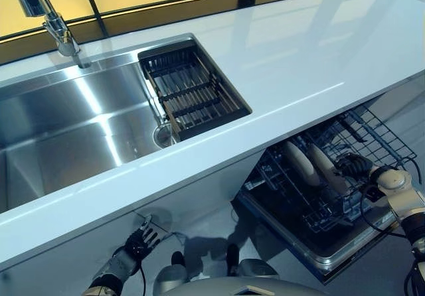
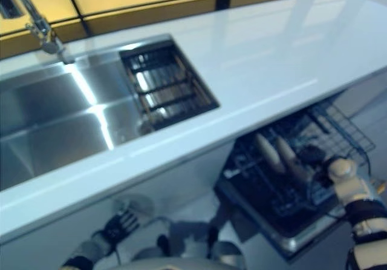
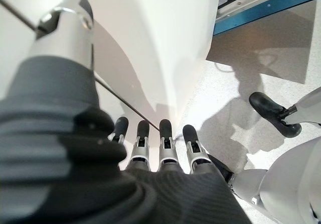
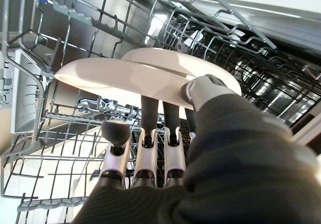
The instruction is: Take plates into dishwasher
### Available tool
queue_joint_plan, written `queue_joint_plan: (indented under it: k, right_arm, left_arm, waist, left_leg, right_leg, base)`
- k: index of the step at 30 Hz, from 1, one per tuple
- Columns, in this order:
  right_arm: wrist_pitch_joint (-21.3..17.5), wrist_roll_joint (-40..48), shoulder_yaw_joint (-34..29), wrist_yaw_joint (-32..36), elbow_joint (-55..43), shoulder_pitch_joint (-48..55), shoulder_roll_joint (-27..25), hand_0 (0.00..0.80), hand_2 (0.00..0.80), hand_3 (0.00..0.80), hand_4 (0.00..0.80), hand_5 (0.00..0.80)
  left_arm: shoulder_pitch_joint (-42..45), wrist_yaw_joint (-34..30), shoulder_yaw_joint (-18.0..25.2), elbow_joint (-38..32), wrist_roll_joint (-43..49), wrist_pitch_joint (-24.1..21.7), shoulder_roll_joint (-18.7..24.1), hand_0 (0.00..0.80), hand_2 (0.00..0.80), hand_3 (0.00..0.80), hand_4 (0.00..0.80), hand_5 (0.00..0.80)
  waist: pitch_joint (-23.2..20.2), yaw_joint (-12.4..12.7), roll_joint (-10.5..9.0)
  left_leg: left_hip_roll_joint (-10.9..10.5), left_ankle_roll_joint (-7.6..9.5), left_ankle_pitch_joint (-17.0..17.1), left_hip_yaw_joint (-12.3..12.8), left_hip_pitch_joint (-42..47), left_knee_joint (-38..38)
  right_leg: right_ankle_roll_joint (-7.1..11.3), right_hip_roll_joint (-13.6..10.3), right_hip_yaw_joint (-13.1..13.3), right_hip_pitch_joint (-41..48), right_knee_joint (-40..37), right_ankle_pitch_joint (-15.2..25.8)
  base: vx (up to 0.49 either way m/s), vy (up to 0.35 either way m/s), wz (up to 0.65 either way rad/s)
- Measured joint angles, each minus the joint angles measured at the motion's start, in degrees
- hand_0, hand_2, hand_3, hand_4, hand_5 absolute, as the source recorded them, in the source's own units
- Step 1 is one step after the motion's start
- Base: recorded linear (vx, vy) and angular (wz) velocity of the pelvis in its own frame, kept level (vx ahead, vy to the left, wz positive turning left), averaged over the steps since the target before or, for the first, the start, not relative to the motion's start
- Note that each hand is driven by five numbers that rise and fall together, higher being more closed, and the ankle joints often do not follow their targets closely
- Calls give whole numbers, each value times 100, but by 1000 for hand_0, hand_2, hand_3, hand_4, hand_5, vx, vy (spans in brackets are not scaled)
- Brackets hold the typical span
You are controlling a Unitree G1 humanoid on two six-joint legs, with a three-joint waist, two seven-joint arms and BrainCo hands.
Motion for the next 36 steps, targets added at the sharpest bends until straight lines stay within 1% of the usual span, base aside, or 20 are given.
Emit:
queue_joint_plan:
  k: [4,11,16,19,21,25,29,36]
  right_arm:
    - [15,-86,36,-55,186,-50,120,800,800,800,800,800]
    - [57,-183,245,-167,590,-454,254,800,800,800,800,800]
    - [64,-181,245,-203,911,-561,341,800,800,800,800,800]
    - [61,-181,246,-208,1222,-635,407,800,800,800,800,800]
    - [66,-181,249,-219,1364,-703,471,800,800,800,800,800]
    - [68,-179,268,-283,1436,-770,489,800,800,800,800,800]
    - [158,-179,268,-302,1446,-807,489,800,800,800,800,800]
    - [220,-186,248,-325,1503,-828,448,800,800,800,800,800]
  left_arm:
    - [-20,81,-30,-90,-17,63,-10,0,0,0,0,0]
    - [-96,223,-108,-96,-181,68,-44,0,0,0,0,0]
    - [-151,268,-114,-111,-260,69,-82,0,0,0,0,0]
    - [-227,273,-131,-112,-260,75,-124,0,0,0,0,0]
    - [-250,275,-135,-112,-261,74,-124,0,0,0,0,0]
    - [-314,331,-172,-111,-262,74,-126,0,0,0,0,0]
    - [-330,363,-200,-112,-263,69,-124,0,0,0,0,0]
    - [-328,372,-204,-110,-263,70,-122,0,0,0,0,0]
  waist:
    - [29,16,47]
    - [109,27,194]
    - [120,53,224]
    - [133,158,246]
    - [136,160,250]
    - [156,164,279]
    - [170,160,303]
    - [174,162,297]
  left_leg:
    - [-9,7,5,-78,-5,0]
    - [-11,5,11,-121,-43,2]
    - [-21,4,54,-194,-115,4]
    - [-20,3,63,-203,-117,4]
    - [-18,1,70,-222,-125,2]
    - [-19,4,72,-247,-165,2]
    - [-20,4,73,-247,-191,3]
    - [-21,3,73,-245,-187,3]
  right_leg:
    - [-16,-15,-87,38,-1,0]
    - [-24,-17,-117,22,0,-5]
    - [-37,-26,-186,-17,5,1]
    - [-37,-27,-195,-16,4,1]
    - [-36,-26,-216,-14,2,-1]
    - [-33,-27,-238,-39,2,-2]
    - [-38,-26,-238,-68,7,2]
    - [-39,-27,-239,-63,15,2]
  base:
    - [-35,-43,11]
    - [-34,-25,3]
    - [-15,-18,7]
    - [-7,-7,1]
    - [-23,-18,5]
    - [-16,-6,3]
    - [0,0,0]
    - [4,-1,0]
